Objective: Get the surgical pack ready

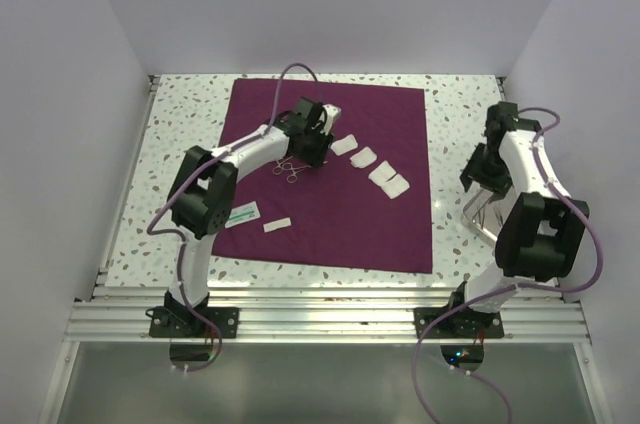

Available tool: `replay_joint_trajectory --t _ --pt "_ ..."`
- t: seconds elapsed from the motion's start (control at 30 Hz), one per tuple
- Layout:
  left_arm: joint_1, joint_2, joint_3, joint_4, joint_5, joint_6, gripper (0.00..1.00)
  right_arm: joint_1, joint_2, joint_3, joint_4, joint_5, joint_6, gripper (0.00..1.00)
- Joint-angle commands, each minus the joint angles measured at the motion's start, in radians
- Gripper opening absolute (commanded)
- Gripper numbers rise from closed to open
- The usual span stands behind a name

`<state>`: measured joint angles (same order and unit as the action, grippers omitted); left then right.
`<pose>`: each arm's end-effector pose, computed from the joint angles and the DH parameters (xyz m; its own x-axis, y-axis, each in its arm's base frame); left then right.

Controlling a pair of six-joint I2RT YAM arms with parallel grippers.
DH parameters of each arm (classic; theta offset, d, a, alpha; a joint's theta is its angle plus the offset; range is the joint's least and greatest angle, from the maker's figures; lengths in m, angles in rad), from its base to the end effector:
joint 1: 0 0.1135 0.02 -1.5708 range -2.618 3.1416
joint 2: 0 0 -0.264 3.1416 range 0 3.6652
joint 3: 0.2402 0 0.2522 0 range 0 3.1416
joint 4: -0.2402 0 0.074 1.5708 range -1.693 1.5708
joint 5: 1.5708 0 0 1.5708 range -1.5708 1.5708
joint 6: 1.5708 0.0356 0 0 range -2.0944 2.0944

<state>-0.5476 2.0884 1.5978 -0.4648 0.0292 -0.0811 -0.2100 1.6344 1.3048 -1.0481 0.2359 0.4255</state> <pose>0.3907 -0.2395 0.1909 -0.7382 0.3553 -0.5735 0.4766 0.8763 -0.0705 0.3003 -0.0725 0.2479 -0.7725 0.5750 -0.2695 0.6208 0.7732 -0.1297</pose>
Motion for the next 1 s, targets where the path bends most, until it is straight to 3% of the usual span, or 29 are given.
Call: replay_joint_trajectory --t 0.0,0.27,0.5,0.97 --pt "-0.017 0.035 0.057 0.018 -0.087 0.072 0.52 0.089 -0.088 0.039 -0.053 -0.085 -0.007 0.63" --pt "0.034 0.002 0.034 0.014 -0.186 0.098 0.34 0.202 -0.212 -0.108 -0.012 -0.234 0.025 0.62" --pt "0.075 0.042 0.068 0.014 -0.184 0.133 0.39 0.233 -0.237 -0.164 0.011 -0.268 0.007 0.63" --pt "0.100 0.127 0.152 0.057 -0.109 0.158 0.37 0.233 -0.251 -0.154 -0.001 -0.293 -0.019 0.63"
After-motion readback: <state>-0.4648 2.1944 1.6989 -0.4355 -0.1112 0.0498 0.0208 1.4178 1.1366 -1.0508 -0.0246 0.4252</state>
